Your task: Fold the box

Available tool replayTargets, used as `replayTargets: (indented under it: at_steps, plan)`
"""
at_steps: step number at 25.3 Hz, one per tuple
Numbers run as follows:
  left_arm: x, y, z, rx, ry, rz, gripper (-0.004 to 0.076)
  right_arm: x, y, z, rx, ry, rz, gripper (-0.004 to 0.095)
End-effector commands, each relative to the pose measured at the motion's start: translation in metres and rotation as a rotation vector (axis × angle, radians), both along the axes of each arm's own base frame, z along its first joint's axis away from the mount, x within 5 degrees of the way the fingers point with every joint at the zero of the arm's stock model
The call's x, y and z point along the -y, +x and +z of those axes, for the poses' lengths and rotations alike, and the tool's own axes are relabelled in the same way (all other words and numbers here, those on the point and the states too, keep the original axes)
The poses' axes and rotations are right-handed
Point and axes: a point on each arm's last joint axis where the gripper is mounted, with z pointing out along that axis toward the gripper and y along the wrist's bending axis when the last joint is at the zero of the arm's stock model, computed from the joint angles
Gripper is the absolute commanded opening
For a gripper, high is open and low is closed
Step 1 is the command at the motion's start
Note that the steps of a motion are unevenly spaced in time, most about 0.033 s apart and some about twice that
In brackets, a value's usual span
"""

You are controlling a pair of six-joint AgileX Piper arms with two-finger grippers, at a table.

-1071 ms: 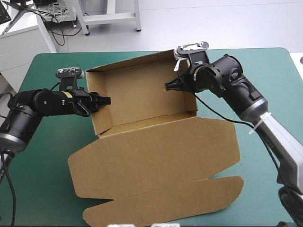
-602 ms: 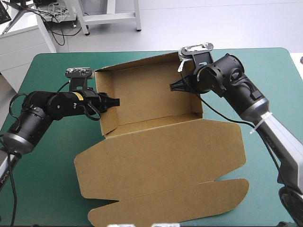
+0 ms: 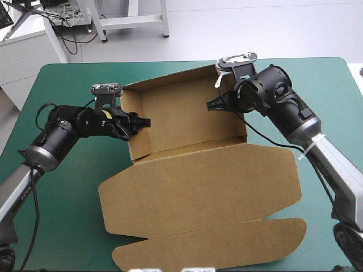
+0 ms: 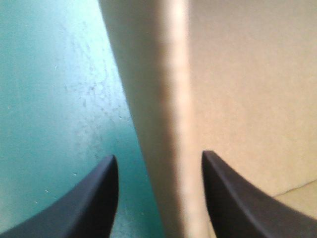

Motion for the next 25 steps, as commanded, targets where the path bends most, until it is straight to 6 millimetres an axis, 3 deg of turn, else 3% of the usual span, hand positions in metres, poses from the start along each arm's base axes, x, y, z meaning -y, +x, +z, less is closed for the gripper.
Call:
replayTargets:
  at_steps: [1, 7, 14, 20, 25]
  plan:
    - [0.006, -0.003, 0.022, 0.104, -0.050, -0.023, 0.0484, -0.004, -0.010, 0.030, 0.129, 0.142, 0.049, -0.0014]
    - [0.005, -0.005, 0.028, 0.130, -0.068, -0.015, 0.0475, -0.001, -0.006, 0.028, 0.143, 0.104, 0.017, -0.0014]
    - [0.001, -0.023, 0.064, 0.194, -0.134, -0.022, 0.0475, 0.008, 0.016, 0.016, 0.141, 0.102, -0.057, -0.0014]
    - [-0.004, -0.033, 0.075, 0.237, -0.132, -0.023, 0.0475, 0.024, 0.028, 0.012, 0.138, 0.096, -0.109, -0.0014]
    - [-0.004, -0.033, 0.075, 0.235, -0.142, -0.023, 0.0475, 0.025, 0.029, 0.012, 0.147, 0.079, -0.111, -0.0014]
